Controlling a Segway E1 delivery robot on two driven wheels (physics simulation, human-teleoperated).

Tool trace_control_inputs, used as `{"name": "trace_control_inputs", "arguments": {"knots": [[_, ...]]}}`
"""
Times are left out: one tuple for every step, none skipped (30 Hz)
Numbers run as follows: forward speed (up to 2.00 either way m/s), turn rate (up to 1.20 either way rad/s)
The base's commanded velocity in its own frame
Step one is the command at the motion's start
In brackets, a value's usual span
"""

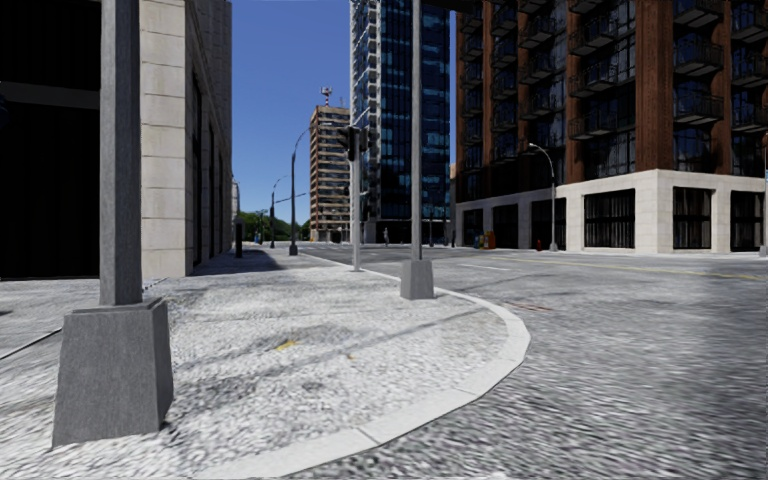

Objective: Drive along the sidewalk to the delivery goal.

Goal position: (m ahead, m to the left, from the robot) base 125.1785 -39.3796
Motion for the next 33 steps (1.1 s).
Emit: {"name": "trace_control_inputs", "arguments": {"knots": [[1.57,0.26],[1.57,0.28],[1.57,0.28],[1.57,0.28],[1.57,0.28],[1.57,0.28],[1.57,0.28],[1.57,0.28],[1.57,0.30],[1.57,0.30],[1.57,0.34],[1.57,0.36],[1.57,0.36],[1.57,0.36],[1.57,0.36],[1.57,0.36],[1.57,0.36],[1.57,0.36],[1.57,0.36],[1.57,0.36],[1.57,0.36],[1.57,0.36],[1.57,0.36],[1.57,0.36],[1.57,0.36],[1.57,0.36],[1.57,0.36],[1.57,0.32],[1.57,0.31],[1.57,0.31],[1.57,0.30],[1.57,0.29],[1.57,0.29]]}}
